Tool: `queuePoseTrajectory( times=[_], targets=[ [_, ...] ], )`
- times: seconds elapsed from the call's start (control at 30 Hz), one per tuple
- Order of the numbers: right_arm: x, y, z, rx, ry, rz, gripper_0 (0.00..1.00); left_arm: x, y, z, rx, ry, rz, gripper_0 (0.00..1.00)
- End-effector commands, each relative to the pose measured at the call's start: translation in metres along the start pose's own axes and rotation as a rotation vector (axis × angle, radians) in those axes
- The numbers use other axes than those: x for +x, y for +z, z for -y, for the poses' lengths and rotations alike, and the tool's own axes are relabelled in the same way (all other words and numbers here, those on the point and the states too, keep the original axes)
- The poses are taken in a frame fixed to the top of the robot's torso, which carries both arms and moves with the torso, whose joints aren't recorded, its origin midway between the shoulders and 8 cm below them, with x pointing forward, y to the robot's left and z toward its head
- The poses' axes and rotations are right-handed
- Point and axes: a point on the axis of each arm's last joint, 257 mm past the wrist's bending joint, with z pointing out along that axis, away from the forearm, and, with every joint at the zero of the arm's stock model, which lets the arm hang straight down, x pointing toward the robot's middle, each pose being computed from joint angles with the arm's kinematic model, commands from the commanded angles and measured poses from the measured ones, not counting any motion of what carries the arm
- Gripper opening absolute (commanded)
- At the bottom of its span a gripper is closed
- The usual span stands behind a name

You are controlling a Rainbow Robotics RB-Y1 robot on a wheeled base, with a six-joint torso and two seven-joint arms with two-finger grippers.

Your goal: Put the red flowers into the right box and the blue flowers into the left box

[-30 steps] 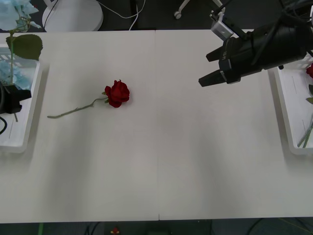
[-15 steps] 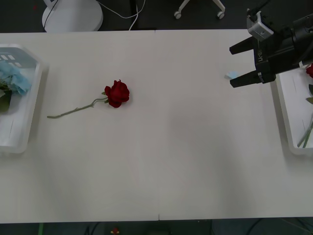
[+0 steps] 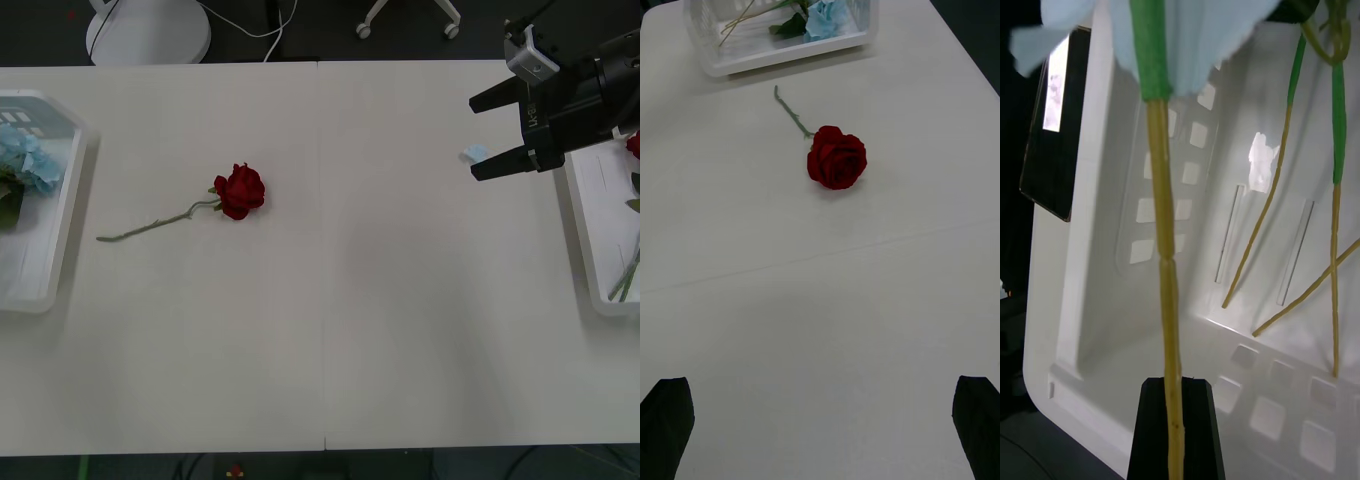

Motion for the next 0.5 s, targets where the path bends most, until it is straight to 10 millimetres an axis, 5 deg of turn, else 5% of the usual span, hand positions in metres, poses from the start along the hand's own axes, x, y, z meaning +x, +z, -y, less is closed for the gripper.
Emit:
queuePoseTrajectory(
  times=[0.03,0.13,0.17,0.27,0.33,0.5],
  targets=[
    [0.001,-0.009,-0.004,-0.002,-0.018,-0.017,1.0,-0.024,0.003,-0.017,-0.034,-0.052,0.055,0.0],
    [0.001,-0.009,-0.004,-0.002,-0.018,-0.017,1.0,-0.023,0.008,-0.008,-0.001,-0.064,0.056,0.02],
    [0.002,-0.009,-0.004,-0.002,-0.018,-0.019,1.0,-0.025,0.007,-0.005,0.017,-0.069,0.061,0.27],
    [0.001,-0.008,-0.004,-0.001,-0.017,-0.017,1.0,-0.028,0.003,0.0,0.044,-0.077,0.062,0.8],
    [0.001,-0.008,-0.003,0.002,-0.018,-0.015,1.0,-0.029,-0.003,0.006,0.078,-0.081,0.058,0.95],
    [0.0,-0.008,-0.001,0.007,-0.018,-0.013,1.0,-0.039,-0.031,0.021,0.153,-0.079,0.062,1.0]
  ],
)
